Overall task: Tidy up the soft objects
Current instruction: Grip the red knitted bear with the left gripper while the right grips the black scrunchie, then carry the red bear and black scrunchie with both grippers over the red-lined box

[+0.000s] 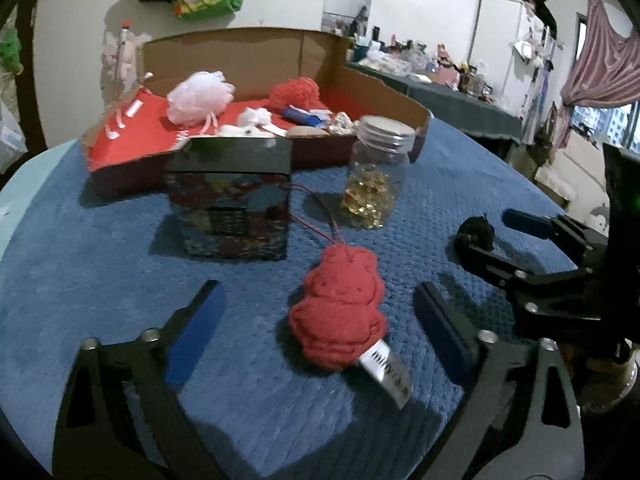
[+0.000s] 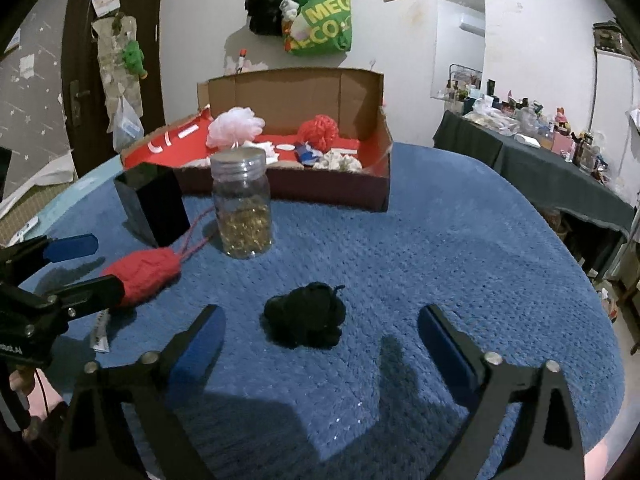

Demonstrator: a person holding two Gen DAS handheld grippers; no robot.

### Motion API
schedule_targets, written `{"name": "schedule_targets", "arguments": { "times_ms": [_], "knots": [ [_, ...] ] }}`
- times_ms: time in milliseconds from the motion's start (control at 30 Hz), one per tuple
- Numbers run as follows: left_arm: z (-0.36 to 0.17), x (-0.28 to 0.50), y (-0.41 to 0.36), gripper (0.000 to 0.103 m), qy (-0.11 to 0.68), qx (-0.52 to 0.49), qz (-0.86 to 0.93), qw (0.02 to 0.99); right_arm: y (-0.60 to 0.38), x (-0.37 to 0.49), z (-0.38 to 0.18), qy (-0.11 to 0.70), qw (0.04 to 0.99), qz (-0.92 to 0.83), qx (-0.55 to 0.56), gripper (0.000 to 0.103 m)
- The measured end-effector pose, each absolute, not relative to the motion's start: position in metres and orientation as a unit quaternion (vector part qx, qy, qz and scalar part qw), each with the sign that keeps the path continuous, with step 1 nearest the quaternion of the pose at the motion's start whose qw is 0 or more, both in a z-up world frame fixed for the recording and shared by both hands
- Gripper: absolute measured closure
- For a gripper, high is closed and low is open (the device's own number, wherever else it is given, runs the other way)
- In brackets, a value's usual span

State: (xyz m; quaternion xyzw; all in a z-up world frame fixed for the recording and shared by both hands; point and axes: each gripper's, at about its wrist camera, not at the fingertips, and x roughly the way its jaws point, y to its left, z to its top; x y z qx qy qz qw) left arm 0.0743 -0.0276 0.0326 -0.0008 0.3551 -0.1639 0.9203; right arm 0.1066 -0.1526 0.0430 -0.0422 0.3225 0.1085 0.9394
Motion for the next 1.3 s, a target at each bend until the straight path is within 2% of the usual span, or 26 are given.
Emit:
{"name": "schedule_targets", "arguments": {
  "times_ms": [33,67,100,133,167,200,500,900,1300],
  "knots": [
    [0.031,0.078,-0.031,0.035,0.361,0.0,-0.173,0.916,-0.153,0.109,0.041,0.324,0.939,0.109,-0.042,0.013],
    [0.027,0.083,-0.033,0.044,0.373,-0.002,-0.184,0.909,-0.153,0.112,0.04,0.327,0.937,0.111,-0.043,0.019],
    [0.023,0.086,-0.035,0.06,0.383,-0.007,-0.191,0.904,-0.152,0.116,0.038,0.33,0.936,0.116,-0.043,0.028],
    [0.02,0.086,-0.036,0.06,0.385,-0.008,-0.193,0.903,-0.152,0.118,0.036,0.331,0.935,0.12,-0.043,0.034],
    [0.02,0.084,-0.036,0.06,0.379,-0.006,-0.194,0.905,-0.151,0.12,0.034,0.333,0.934,0.126,-0.043,0.053],
    [0.021,0.082,-0.036,0.061,0.375,-0.003,-0.196,0.906,-0.15,0.121,0.032,0.337,0.931,0.137,-0.041,0.066],
    [0.033,0.056,-0.029,0.061,0.355,-0.012,-0.202,0.913,-0.138,0.097,0.04,0.318,0.928,0.193,-0.011,0.066],
    [0.038,0.05,-0.017,0.061,0.347,-0.022,-0.201,0.916,-0.111,0.088,0.046,0.315,0.923,0.218,-0.026,0.066],
    [0.082,0.042,-0.002,0.061,0.299,-0.024,-0.199,0.933,-0.11,0.086,0.071,0.285,0.932,0.224,-0.024,0.066]
  ]
}}
